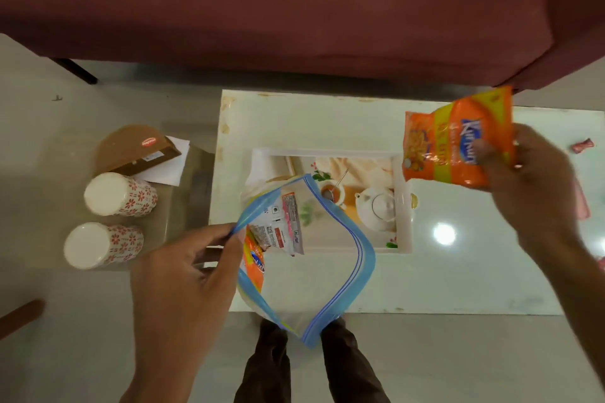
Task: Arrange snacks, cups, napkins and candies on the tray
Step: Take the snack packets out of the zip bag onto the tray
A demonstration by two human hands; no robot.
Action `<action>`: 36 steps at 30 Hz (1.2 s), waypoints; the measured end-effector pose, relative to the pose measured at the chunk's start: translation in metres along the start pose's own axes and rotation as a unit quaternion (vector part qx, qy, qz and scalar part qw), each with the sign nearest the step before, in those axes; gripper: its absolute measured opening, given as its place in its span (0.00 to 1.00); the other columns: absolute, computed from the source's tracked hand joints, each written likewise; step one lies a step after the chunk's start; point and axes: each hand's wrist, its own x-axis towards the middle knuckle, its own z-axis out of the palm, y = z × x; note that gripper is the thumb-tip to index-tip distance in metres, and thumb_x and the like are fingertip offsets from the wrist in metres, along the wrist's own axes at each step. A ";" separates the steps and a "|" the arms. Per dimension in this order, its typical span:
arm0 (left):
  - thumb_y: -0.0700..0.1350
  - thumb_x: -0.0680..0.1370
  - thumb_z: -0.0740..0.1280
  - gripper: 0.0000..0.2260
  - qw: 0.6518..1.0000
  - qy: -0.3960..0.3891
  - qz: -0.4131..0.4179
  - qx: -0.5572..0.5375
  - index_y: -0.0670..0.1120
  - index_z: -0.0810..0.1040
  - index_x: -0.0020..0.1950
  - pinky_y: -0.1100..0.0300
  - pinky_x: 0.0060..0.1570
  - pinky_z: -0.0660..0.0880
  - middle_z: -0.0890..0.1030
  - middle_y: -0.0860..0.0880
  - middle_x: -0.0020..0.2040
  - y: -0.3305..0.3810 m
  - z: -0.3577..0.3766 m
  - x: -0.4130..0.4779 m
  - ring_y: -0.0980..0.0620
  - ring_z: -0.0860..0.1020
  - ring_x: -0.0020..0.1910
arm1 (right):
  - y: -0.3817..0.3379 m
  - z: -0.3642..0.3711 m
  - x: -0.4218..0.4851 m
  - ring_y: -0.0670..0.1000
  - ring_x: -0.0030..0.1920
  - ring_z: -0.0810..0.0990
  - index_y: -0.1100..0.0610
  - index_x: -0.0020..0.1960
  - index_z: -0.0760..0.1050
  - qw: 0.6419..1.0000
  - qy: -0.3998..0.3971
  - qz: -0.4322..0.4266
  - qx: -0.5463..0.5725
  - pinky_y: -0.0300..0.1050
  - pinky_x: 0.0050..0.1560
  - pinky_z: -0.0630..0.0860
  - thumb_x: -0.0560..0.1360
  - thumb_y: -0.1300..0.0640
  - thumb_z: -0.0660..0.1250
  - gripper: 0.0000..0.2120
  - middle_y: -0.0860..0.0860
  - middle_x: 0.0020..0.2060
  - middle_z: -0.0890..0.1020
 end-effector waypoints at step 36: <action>0.43 0.75 0.72 0.06 0.997 0.054 -0.045 -0.036 0.53 0.83 0.50 0.77 0.29 0.74 0.82 0.62 0.41 0.035 0.072 0.000 0.71 0.81 0.41 | -0.027 0.025 -0.040 0.41 0.45 0.84 0.48 0.50 0.81 0.985 -0.080 -0.040 0.146 0.27 0.46 0.75 0.76 0.53 0.70 0.03 0.39 0.43 0.85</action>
